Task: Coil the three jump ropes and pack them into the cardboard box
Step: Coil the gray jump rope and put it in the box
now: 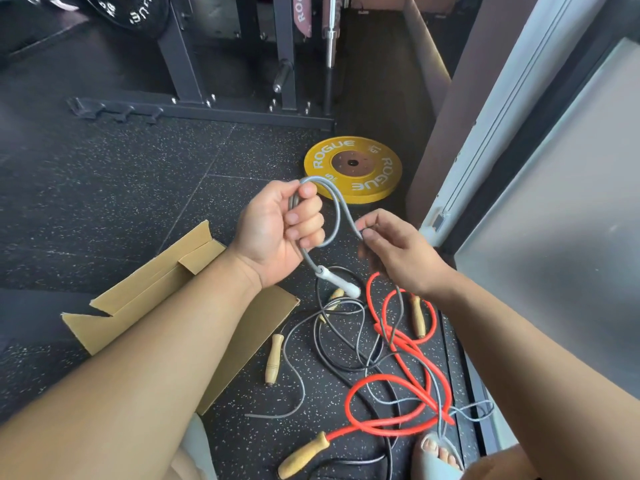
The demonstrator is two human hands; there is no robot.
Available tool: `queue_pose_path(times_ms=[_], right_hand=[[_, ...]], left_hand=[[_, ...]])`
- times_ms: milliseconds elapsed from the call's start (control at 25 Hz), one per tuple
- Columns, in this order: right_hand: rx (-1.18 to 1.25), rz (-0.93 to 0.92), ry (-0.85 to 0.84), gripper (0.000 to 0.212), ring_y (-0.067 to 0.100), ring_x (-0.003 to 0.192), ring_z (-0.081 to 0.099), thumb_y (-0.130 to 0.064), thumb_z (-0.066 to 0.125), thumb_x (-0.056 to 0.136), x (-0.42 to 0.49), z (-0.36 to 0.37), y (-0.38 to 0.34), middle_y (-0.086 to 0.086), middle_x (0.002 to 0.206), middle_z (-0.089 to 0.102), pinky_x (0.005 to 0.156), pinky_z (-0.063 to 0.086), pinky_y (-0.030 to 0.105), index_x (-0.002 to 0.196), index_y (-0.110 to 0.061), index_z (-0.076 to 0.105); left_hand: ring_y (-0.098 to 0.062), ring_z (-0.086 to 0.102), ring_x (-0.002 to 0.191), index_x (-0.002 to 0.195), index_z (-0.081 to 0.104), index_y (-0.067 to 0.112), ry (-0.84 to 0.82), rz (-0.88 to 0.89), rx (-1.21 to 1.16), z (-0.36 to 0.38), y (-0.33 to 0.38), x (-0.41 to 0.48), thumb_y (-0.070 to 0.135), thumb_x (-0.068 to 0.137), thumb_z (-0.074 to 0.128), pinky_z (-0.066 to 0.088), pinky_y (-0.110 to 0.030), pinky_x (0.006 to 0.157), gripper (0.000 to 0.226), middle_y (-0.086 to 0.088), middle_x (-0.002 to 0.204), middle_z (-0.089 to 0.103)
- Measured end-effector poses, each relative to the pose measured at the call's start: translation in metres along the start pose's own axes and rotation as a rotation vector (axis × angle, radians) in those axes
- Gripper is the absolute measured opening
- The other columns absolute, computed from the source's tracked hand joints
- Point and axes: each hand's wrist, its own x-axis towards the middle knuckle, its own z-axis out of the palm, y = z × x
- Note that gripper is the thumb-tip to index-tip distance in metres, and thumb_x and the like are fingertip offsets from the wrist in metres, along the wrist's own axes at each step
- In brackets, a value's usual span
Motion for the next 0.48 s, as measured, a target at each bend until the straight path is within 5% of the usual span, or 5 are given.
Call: queue_pose_path(times_ms=[160,280,480], right_hand=[[-0.318,-0.239,0.065,0.007,0.004,0.063,0.047,-0.025,0.064,0.099,0.002,-0.003,0.006,-0.010,0.078,0.060,0.065,0.039,0.021,0.105,-0.029,0.065],[-0.624,-0.403,0.089,0.019,0.007,0.070,0.047,-0.016,0.062,0.095,0.003,0.009,0.006,-0.002,0.079,0.055,0.070,0.039,0.021,0.110,-0.016,0.073],[-0.872,-0.344,-0.087,0.040,0.030,0.068,0.057,-0.002,0.050,0.093,0.006,0.024,0.007,0.000,0.089,0.044,0.062,0.053,0.046,0.121,-0.029,0.060]], left_hand=[[-0.011,0.016,0.047,0.078,0.045,0.018,0.022,0.052,0.036,-0.002,-0.001,0.002,0.020,0.097,0.026,0.023,-0.025,0.050,0.028,0.007,0.054,0.027],[-0.013,0.031,0.050,0.082,0.046,0.015,0.072,0.108,0.210,0.000,-0.010,0.001,0.016,0.100,0.027,0.027,-0.027,0.054,0.026,0.002,0.057,0.039],[-0.019,0.052,0.064,0.089,0.053,0.009,0.101,0.176,0.431,-0.004,-0.018,-0.001,0.013,0.105,0.031,0.049,-0.028,0.062,0.029,-0.005,0.066,0.059]])
